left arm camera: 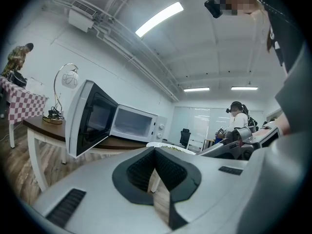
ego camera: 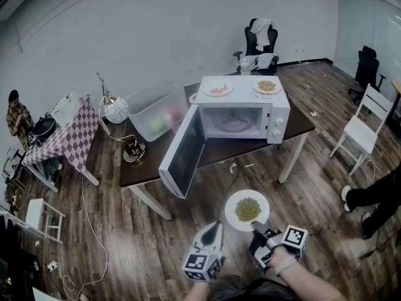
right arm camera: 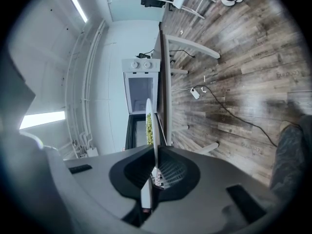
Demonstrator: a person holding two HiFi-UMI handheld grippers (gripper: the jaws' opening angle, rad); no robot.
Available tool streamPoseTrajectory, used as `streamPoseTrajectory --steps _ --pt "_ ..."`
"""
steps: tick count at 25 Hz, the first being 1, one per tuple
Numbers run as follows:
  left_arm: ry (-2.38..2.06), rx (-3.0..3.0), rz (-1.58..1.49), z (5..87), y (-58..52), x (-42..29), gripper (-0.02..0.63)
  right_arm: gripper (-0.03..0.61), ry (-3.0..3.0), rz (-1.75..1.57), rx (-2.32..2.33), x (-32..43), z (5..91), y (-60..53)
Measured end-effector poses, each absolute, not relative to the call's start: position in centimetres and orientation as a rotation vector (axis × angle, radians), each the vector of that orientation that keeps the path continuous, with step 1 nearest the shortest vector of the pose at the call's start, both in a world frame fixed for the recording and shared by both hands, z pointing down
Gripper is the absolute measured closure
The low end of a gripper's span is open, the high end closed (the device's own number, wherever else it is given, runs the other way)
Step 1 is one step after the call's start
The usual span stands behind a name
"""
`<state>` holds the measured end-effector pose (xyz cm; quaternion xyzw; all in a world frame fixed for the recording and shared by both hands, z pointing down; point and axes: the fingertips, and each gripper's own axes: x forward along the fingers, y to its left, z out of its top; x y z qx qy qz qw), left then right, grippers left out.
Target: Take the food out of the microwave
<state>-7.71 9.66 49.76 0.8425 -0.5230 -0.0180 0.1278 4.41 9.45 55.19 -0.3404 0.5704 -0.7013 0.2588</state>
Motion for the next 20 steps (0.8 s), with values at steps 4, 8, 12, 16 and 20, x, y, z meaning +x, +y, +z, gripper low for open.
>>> streamPoseTrajectory --steps 4,8,12,16,20 --pt "-1.519 2.446 -0.052 50.0 9.9 -7.7 0.612 0.566 1.55 -1.91 -0.921 4.2 55.4 9.7" --pt "-1.521 2.439 -0.053 50.1 9.9 -8.0 0.612 0.566 1.537 -1.922 -0.923 4.0 55.8 9.8" --pt "-1.517 2.446 -0.052 50.2 9.6 -8.1 0.612 0.566 1.519 -1.926 -0.927 3.8 56.1 9.8" --pt "-1.508 2.457 -0.051 50.2 9.4 -8.0 0.612 0.566 1.509 -1.92 -0.939 4.1 56.3 9.7" --pt "-1.491 2.468 -0.054 50.1 9.0 -7.8 0.612 0.566 1.516 -1.903 -0.936 4.1 56.0 9.3"
